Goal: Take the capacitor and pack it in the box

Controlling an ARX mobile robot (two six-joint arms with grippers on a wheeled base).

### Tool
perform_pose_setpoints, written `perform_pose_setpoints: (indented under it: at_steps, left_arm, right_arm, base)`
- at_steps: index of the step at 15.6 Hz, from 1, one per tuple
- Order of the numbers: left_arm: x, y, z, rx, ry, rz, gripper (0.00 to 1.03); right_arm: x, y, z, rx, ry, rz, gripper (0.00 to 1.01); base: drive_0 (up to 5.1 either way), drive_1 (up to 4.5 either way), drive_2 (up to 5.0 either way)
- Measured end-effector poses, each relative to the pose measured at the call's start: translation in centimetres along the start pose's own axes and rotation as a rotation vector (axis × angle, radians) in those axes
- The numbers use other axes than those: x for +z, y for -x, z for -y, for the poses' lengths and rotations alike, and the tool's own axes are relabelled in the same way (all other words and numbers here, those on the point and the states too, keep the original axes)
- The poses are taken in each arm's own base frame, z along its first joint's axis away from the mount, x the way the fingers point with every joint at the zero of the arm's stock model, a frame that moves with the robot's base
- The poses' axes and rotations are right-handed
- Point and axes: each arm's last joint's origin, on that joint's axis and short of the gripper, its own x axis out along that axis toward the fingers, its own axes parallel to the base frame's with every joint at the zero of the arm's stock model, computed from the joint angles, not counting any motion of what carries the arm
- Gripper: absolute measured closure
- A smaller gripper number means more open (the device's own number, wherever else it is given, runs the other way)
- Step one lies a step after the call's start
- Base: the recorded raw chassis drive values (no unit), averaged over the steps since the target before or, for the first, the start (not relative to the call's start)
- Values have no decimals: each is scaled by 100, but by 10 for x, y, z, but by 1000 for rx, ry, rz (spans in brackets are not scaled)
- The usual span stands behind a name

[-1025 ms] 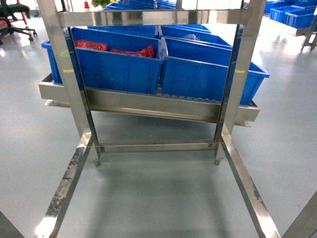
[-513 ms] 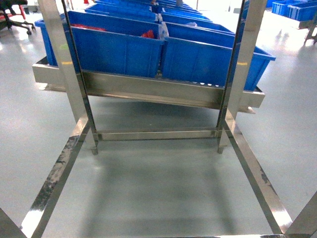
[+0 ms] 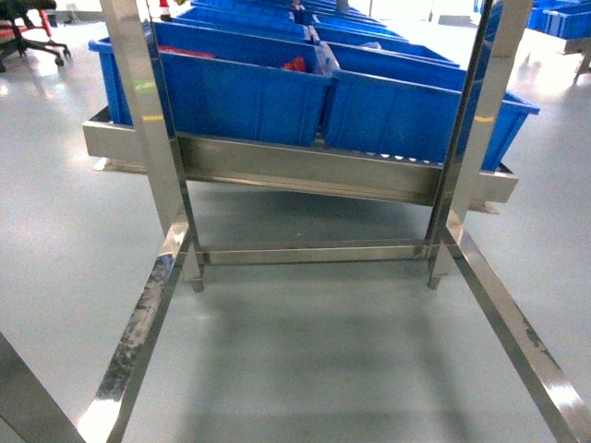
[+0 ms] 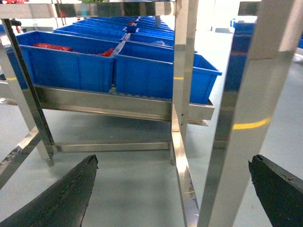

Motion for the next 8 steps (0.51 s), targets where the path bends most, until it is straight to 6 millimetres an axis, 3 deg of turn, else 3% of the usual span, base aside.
perform_pose_setpoints:
  at_steps: [8]
  left_arm:
    - [0, 0, 0, 0, 0, -1, 59]
  right_arm:
    - [0, 0, 0, 1, 0, 3, 3]
  base:
    - [-488, 250, 250]
